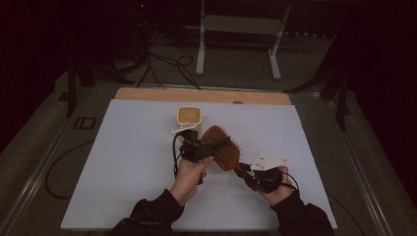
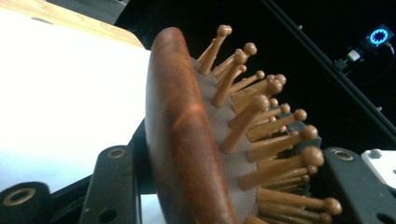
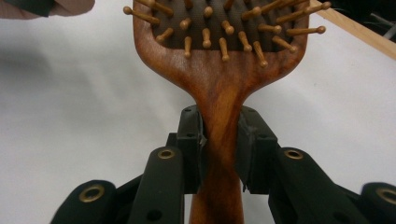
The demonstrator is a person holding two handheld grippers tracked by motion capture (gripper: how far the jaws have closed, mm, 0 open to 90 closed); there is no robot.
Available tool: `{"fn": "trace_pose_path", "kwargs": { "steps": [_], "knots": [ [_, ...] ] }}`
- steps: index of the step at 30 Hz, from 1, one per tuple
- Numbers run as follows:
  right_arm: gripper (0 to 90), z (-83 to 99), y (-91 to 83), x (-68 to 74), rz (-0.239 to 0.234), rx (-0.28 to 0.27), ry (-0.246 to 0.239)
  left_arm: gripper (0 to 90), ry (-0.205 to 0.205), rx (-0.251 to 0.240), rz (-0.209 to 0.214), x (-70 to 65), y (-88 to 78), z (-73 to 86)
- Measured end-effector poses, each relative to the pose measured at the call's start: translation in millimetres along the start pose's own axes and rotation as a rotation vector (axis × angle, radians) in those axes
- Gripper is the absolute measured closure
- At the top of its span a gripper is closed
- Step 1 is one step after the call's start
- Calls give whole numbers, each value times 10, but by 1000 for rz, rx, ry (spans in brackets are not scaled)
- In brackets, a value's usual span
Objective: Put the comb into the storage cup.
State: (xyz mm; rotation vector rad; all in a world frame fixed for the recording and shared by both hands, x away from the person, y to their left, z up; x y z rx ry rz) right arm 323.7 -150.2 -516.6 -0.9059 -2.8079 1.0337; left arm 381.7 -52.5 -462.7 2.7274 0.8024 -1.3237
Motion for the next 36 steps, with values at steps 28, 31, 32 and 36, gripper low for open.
{"fn": "trace_pose_path", "kwargs": {
  "steps": [28, 31, 32, 36],
  "knots": [
    [346, 6, 26, -21, 9, -15, 51, 529, 92, 14, -8, -186, -50, -126],
    [338, -3, 21, -23, 5, -24, 57, 528, 89, 11, -9, -196, -63, -154],
    [326, -4, 20, -20, 3, -24, 63, 528, 95, 12, -12, -197, -67, -161],
    [261, -4, 12, -46, 14, -37, 78, 528, 97, 8, -18, -204, -98, -211]
  ]
}}
Point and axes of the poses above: each handheld gripper's, and its own axes: y roughly forward along the jaws, z roughly out of its underside, x roughly to its left, the point moved 10 cm from there along y, roughly forward along the jaws, and after that the axes turned 6 degrees about -y, right-handed, at the moved point
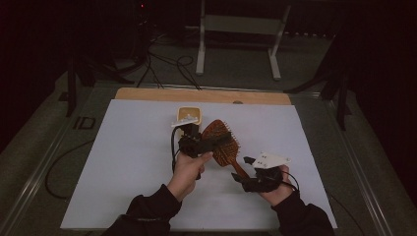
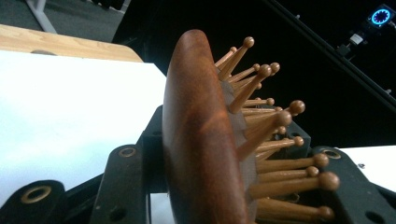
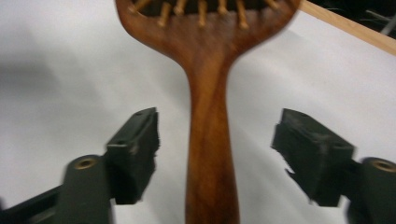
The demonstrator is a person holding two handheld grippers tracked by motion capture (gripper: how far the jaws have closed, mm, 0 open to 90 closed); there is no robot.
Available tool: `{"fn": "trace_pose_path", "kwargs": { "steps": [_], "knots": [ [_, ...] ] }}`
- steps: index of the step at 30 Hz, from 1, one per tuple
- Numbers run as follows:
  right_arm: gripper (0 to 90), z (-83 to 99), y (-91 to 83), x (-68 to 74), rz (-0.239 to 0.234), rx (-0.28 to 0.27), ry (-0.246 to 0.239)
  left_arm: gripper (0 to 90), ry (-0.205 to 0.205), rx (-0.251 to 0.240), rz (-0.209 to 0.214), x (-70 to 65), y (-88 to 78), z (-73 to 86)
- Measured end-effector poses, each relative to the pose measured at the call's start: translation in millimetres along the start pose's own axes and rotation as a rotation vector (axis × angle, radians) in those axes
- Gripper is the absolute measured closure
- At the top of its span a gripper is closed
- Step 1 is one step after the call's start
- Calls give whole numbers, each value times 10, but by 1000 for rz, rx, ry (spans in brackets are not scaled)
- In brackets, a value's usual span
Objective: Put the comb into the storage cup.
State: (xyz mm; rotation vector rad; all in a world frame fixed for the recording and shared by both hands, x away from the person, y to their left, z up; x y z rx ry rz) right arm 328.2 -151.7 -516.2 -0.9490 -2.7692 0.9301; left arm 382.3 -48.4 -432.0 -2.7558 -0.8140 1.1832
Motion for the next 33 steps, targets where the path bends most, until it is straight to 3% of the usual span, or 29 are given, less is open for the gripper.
{"fn": "trace_pose_path", "kwargs": {
  "steps": [4, 9, 13, 20, 25, 29, 33],
  "knots": [
    [141, 22, 0, -4, -16, -12, 12, 528, 7, -6, -9, 12, -39, -66],
    [111, 18, -6, 10, -23, -16, -8, 529, 17, -7, -22, 32, -81, -143],
    [104, 28, -6, 12, -24, -13, -12, 529, 32, -17, -30, 27, -130, -227],
    [97, 55, 0, 31, 6, 3, -58, 529, 55, -32, -32, 16, -216, -394],
    [98, 53, -24, 41, 21, -10, -82, 529, 51, -40, -49, 46, -265, -508],
    [98, 42, -62, -2, 65, -34, -84, 528, 54, -45, -59, 61, -299, -612],
    [97, 51, -82, -22, 63, -47, -78, 528, 55, -66, -69, 70, -363, -742]
  ]
}}
Point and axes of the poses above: each handheld gripper's, and its own axes: y roughly forward along the jaws, z roughly out of its underside, x roughly to its left, the point moved 10 cm from there along y, roughly forward along the jaws, and after that the axes turned 6 degrees about -y, right-handed, at the moved point
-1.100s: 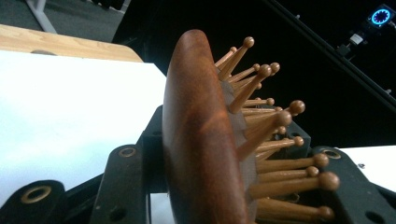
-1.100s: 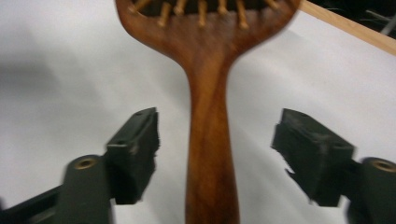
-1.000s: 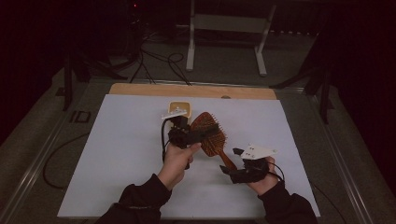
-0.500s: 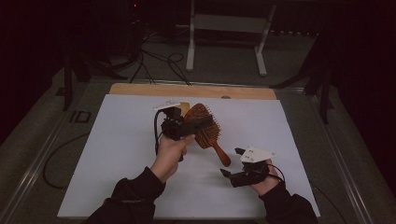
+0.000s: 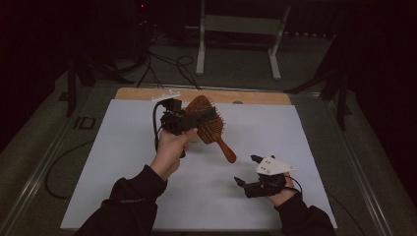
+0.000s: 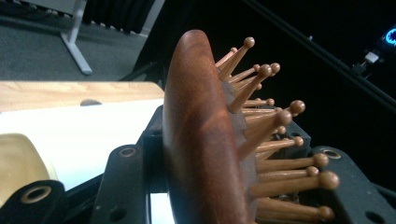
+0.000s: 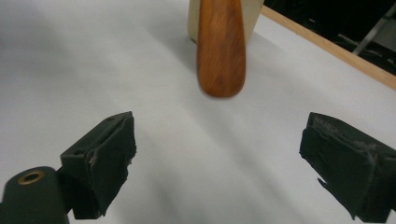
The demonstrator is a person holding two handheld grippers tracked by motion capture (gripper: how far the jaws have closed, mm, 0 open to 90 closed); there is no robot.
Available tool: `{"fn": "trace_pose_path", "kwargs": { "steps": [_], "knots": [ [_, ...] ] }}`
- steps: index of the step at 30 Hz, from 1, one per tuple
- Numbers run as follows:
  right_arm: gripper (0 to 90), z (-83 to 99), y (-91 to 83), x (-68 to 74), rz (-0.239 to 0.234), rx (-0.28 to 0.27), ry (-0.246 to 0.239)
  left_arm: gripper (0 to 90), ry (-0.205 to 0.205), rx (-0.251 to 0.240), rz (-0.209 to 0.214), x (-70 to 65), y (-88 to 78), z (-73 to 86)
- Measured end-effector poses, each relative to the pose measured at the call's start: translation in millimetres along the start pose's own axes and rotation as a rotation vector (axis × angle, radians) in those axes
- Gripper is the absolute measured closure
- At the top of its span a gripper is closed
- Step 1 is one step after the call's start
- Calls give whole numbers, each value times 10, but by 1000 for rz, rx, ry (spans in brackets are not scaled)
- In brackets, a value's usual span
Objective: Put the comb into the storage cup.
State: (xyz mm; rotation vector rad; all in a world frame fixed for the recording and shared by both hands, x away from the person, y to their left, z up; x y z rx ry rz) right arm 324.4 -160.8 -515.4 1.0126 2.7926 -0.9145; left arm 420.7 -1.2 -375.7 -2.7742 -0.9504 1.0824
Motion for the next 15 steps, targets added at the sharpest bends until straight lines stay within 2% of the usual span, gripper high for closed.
{"fn": "trace_pose_path", "kwargs": {
  "steps": [2, 11, 15],
  "knots": [
    [97, 4, -10, -25, 12, -6, 18, 528, 7, -9, -4, 13, -34, -61],
    [95, 28, -16, -48, 2, -8, 25, 529, 24, -43, -51, 114, -170, -336],
    [95, 25, -15, -46, 4, -10, 21, 529, 42, -53, -86, 180, -216, -450]
  ]
}}
Point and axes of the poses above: each handheld gripper's, and its own axes: y roughly forward along the jaws, z roughly out of its underside, x roughly to its left, the point moved 10 cm from there along y, roughly forward along the jaws, and after that the axes turned 6 degrees about -y, right-handed, at the moved point
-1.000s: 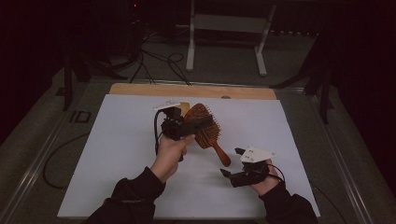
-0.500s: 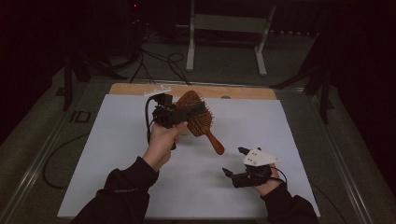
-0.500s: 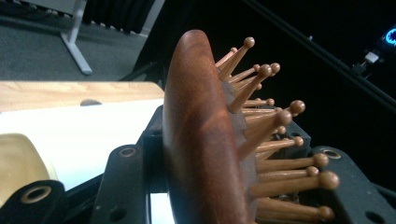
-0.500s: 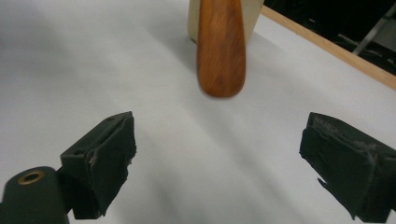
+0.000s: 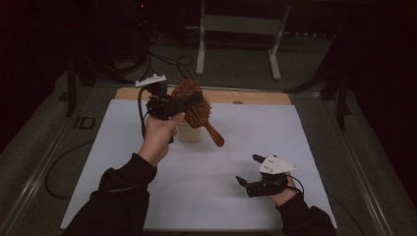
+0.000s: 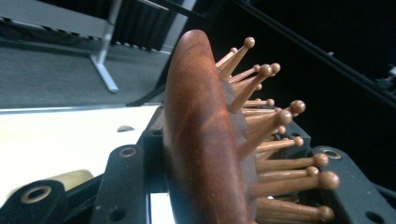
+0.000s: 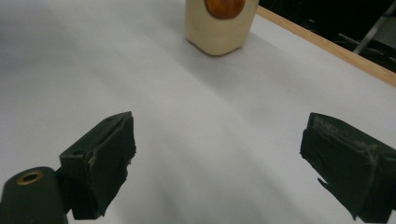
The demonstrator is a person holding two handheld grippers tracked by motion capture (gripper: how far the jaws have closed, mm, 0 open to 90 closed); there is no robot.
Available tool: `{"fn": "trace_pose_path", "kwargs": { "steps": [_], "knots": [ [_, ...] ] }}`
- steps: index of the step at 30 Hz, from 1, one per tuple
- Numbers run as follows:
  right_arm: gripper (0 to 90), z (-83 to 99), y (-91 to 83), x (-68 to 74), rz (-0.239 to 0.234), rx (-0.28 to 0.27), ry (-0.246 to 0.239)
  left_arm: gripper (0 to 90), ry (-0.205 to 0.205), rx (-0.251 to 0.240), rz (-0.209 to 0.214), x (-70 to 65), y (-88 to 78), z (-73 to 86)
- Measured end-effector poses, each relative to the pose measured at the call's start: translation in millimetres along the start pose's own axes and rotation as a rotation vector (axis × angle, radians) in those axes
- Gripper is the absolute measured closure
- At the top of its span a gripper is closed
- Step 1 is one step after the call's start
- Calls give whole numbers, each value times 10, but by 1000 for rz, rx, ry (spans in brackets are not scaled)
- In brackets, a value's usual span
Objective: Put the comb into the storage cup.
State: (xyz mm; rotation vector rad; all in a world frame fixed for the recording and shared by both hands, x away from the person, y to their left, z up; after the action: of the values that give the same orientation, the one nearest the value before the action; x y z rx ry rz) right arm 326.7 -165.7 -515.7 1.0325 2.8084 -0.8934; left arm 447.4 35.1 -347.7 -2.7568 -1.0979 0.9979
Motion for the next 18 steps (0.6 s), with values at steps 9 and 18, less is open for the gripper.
{"fn": "trace_pose_path", "kwargs": {
  "steps": [9, 18],
  "knots": [
    [95, -6, -6, 16, -8, -4, -4, 530, -8, -56, -54, 201, -102, -294],
    [95, -10, -6, 21, -2, -8, -15, 529, -19, -93, -105, 377, -182, -484]
  ]
}}
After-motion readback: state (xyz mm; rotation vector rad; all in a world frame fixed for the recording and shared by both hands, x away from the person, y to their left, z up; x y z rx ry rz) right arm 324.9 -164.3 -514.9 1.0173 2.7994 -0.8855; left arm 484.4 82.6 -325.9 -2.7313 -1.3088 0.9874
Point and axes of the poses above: each handheld gripper's, and its own axes: y roughly forward along the jaws, z roughly out of its underside, x roughly to its left, the point moved 10 cm from there along y, roughly forward along the jaws, and after that the axes turned 6 degrees about -y, right-handed, at the moved point
